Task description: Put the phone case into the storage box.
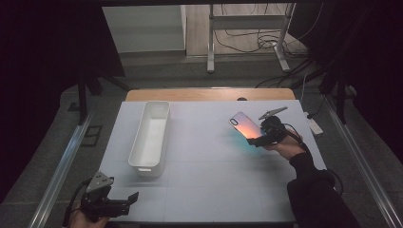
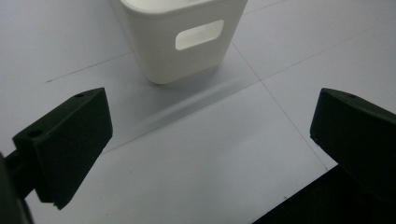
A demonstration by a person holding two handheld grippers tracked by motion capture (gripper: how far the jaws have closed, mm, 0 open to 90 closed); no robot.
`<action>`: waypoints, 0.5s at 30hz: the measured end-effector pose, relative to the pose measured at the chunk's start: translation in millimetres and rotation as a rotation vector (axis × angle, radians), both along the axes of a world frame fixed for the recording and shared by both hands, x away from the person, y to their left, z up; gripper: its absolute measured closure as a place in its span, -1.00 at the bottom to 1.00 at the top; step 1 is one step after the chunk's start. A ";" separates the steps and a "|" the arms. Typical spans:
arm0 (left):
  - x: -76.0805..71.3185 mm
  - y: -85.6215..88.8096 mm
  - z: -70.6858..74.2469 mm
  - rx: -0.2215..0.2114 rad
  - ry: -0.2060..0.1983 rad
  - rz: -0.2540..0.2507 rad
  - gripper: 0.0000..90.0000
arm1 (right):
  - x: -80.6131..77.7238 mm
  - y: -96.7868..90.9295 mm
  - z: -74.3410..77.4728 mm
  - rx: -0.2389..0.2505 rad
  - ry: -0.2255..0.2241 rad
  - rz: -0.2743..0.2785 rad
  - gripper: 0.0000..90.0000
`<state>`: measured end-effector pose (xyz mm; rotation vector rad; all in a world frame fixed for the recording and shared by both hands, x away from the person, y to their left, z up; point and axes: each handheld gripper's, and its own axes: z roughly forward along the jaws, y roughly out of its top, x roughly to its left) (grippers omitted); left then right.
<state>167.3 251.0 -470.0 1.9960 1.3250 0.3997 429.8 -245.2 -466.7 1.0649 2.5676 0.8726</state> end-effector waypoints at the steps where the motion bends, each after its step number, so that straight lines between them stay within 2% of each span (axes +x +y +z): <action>1: 0.1 0.2 0.1 -0.006 0.000 -0.002 -1.00 | -2.1 0.6 0.9 0.004 -0.002 0.003 -0.62; 7: 1.8 0.8 3.6 -0.023 -0.036 -0.004 -1.00 | -11.2 -0.8 7.0 0.034 -0.014 0.008 -0.62; 9: 4.4 2.5 6.1 -0.049 -0.059 -0.012 -1.00 | -15.9 -1.2 9.9 0.047 -0.022 0.013 -0.62; 15: 11.0 0.6 7.3 -0.074 -0.076 -0.031 -1.00 | -25.3 0.6 13.7 0.068 -0.032 0.034 -0.62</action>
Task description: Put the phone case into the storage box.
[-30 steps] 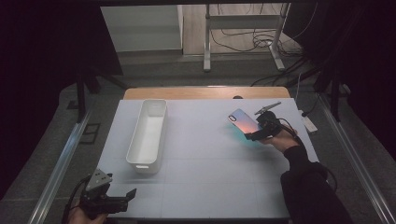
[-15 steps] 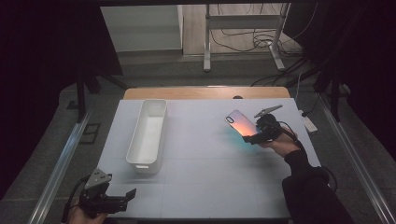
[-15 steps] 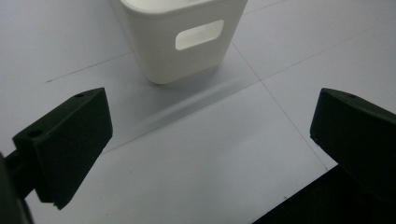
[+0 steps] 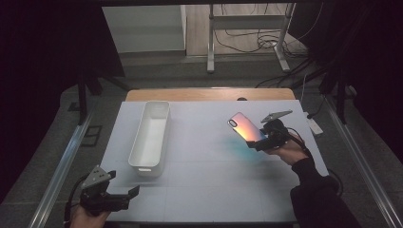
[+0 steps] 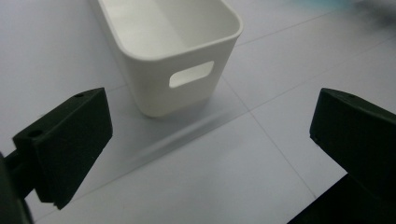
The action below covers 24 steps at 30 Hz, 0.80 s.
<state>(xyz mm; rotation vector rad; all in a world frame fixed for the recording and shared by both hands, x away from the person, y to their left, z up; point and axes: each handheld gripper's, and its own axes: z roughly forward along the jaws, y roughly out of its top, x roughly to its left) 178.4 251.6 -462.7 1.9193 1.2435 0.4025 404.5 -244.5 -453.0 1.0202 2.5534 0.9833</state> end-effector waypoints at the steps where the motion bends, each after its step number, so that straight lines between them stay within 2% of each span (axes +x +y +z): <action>1: 1.3 -1.2 0.1 -0.002 -0.002 -0.006 -1.00 | -1.6 0.6 0.6 0.001 -0.001 0.000 -0.62; 8: 6.5 -7.0 1.7 -0.002 -0.017 -0.031 -1.00 | -9.7 1.7 3.2 0.023 -0.008 0.014 -0.62; 24: 28.0 -26.0 11.0 -0.049 -0.077 -0.121 -1.00 | -31.2 1.3 13.4 0.081 -0.031 0.033 -0.62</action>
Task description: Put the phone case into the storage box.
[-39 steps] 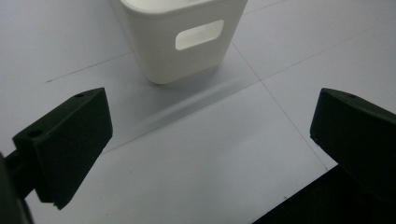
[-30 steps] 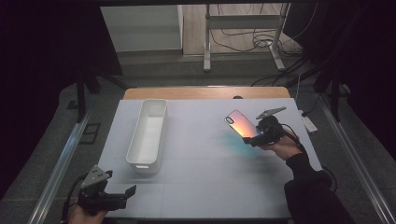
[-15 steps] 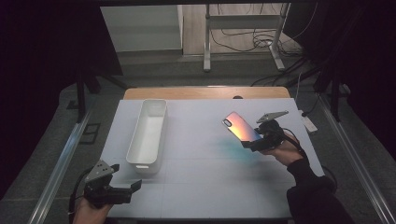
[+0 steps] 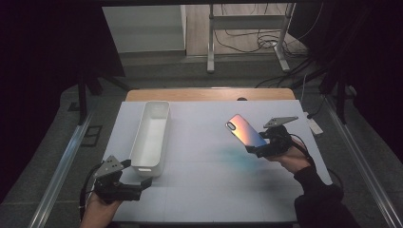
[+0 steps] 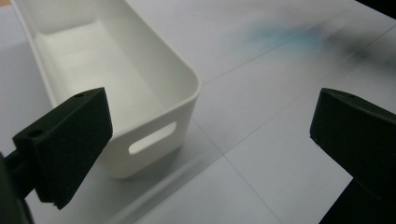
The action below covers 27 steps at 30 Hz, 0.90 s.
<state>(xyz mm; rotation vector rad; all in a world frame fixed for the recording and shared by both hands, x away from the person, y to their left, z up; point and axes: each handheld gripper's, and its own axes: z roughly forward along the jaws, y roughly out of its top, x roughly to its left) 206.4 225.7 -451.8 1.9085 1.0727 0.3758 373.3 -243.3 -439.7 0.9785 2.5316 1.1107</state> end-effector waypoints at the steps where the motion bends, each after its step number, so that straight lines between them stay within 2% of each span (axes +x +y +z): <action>1: 1.9 -2.2 1.0 -0.005 -0.006 -0.009 -1.00 | -2.1 0.3 0.9 0.004 -0.005 0.003 -0.62; 16: 16.9 -19.4 6.4 -0.050 -0.041 -0.077 -1.00 | -23.3 3.8 10.3 0.064 -0.029 0.041 -0.62; 27: 28.8 -33.0 9.3 -0.104 -0.059 -0.130 -1.00 | -34.9 6.8 14.4 0.100 -0.040 0.056 -0.62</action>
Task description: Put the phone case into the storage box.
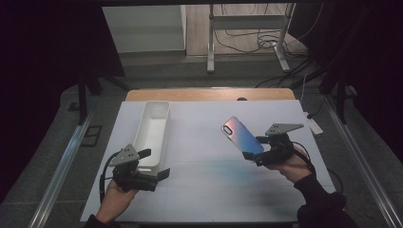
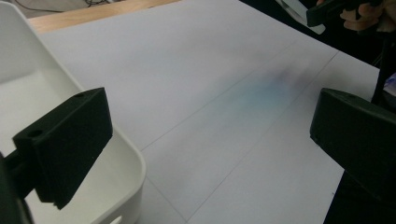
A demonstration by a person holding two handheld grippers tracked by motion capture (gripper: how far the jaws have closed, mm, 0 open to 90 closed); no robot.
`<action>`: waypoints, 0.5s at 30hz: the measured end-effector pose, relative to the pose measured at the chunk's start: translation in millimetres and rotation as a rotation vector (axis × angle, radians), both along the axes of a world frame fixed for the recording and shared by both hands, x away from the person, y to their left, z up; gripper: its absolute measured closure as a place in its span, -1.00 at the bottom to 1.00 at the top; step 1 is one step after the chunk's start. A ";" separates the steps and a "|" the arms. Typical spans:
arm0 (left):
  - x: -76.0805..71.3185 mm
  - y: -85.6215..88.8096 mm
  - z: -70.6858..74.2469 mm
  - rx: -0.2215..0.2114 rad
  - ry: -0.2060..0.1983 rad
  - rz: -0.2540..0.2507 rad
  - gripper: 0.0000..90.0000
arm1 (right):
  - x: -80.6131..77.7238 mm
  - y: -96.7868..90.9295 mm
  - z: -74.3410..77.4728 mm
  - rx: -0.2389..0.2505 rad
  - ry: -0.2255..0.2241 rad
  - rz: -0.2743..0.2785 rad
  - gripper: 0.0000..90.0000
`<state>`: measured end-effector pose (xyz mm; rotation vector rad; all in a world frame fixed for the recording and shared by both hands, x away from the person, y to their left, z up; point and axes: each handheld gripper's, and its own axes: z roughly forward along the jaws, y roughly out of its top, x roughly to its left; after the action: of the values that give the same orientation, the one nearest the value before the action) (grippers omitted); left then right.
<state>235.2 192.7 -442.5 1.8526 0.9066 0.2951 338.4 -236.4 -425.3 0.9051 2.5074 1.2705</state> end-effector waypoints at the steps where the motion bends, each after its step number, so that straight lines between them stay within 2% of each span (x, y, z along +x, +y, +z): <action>1: 1.0 -1.3 0.2 -0.003 -0.002 -0.005 -1.00 | -0.7 0.2 0.2 0.005 0.000 0.000 -0.62; 15: 10.9 -17.0 3.1 -0.036 -0.019 -0.066 -1.00 | -13.2 4.8 5.0 0.053 -0.002 0.033 -0.62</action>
<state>246.1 175.6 -439.4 1.8397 0.8308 0.2531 325.2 -231.6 -420.3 0.8768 2.5075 1.3538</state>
